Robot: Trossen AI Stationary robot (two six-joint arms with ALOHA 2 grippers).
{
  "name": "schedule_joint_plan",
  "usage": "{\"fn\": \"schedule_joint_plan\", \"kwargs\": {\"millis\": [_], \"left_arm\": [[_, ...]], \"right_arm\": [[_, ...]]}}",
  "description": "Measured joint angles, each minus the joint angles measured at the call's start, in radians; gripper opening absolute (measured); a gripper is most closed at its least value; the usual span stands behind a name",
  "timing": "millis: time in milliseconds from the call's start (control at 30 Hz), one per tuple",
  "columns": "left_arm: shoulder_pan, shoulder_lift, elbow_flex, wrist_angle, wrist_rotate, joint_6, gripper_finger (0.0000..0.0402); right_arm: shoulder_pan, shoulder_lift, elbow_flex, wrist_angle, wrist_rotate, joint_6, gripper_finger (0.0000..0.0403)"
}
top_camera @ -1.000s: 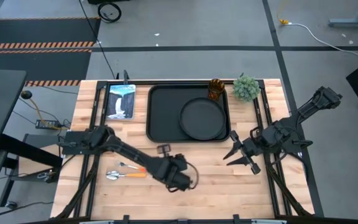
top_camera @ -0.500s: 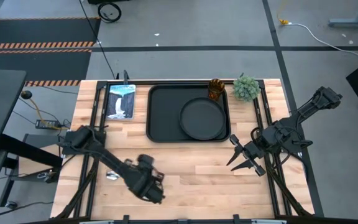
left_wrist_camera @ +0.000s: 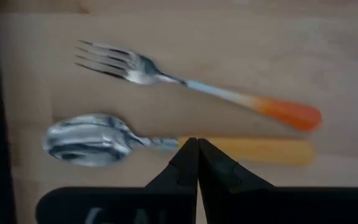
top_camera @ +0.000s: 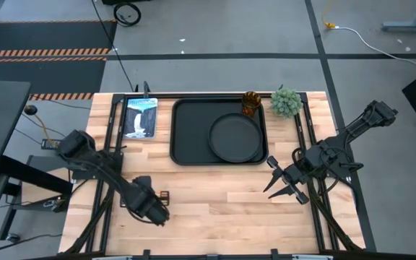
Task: Pick and place plate/cup/fork/spoon on tray
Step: Put the orange fork on the black tray to the left of the black plate
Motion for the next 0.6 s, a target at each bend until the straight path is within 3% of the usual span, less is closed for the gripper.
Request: {"fn": "schedule_joint_plan", "kwargs": {"millis": [133, 433, 600], "left_arm": [[0.020, -0.030, -0.055, 0.047, -0.004, -0.005, 0.0035], [0.071, -0.029, -0.100, 0.133, -0.010, -0.050, 0.0133], [0.089, -0.029, -0.137, 0.207, 0.002, -0.058, 0.0155]], "right_arm": [[0.000, 0.000, 0.000, 0.003, 0.000, 0.000, 0.0117], [0.010, 0.000, 0.000, 0.003, 0.000, 0.011, 0.0117], [0.036, 0.000, 0.000, 0.004, 0.000, 0.009, 0.0117]]}}
